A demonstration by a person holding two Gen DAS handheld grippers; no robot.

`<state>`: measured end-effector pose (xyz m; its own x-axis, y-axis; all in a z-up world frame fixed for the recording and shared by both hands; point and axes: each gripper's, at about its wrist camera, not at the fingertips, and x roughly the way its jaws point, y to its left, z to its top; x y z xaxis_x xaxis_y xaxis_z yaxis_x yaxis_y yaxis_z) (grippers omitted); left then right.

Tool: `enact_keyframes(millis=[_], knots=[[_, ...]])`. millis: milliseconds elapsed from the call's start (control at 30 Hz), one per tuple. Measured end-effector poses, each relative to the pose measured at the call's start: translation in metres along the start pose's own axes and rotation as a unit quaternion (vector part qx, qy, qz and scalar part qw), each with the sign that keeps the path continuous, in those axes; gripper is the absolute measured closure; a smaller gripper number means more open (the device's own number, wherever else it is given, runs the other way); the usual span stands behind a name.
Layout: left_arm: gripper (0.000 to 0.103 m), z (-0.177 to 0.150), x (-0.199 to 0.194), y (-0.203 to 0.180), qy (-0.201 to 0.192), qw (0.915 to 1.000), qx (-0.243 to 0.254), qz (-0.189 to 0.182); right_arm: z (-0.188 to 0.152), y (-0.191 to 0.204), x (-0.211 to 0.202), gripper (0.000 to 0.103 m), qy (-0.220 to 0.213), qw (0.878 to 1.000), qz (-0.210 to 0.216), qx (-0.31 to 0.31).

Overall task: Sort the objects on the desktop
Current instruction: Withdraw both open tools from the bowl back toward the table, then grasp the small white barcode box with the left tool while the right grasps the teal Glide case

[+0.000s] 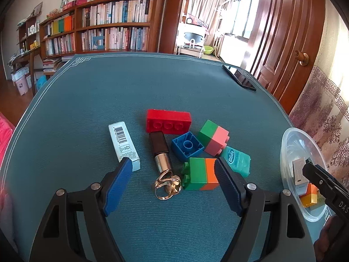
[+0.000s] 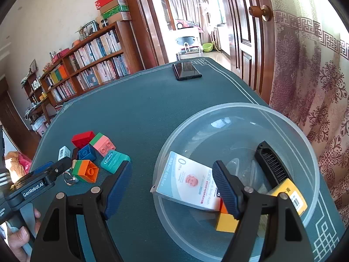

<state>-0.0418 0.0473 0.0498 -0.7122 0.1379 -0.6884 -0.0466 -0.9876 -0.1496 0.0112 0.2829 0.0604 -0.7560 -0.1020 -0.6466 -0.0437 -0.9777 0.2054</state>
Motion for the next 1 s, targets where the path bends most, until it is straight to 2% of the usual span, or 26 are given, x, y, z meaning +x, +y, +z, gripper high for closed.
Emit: enact_keyframes(millis=[300, 500, 600, 1000], knots=[[0.022, 0.001, 0.005, 0.039, 0.001, 0.9987, -0.046, 0.024, -0.006, 0.021, 0.001, 0.023, 0.006, 1.000, 0.019, -0.022], [0.022, 0.008, 0.016, 0.048, 0.008, 0.9982, -0.047, 0.036, -0.007, 0.043, -0.003, 0.021, -0.005, 0.998, 0.025, -0.051], [0.022, 0.008, 0.020, 0.051, 0.010, 0.9980, -0.049, 0.038, -0.010, 0.056, -0.005, 0.021, -0.008, 0.997, 0.042, -0.072], [0.022, 0.015, 0.042, 0.061, 0.024, 0.9968, -0.052, 0.055, -0.017, 0.084, 0.021, 0.021, 0.021, 0.992, 0.081, -0.093]])
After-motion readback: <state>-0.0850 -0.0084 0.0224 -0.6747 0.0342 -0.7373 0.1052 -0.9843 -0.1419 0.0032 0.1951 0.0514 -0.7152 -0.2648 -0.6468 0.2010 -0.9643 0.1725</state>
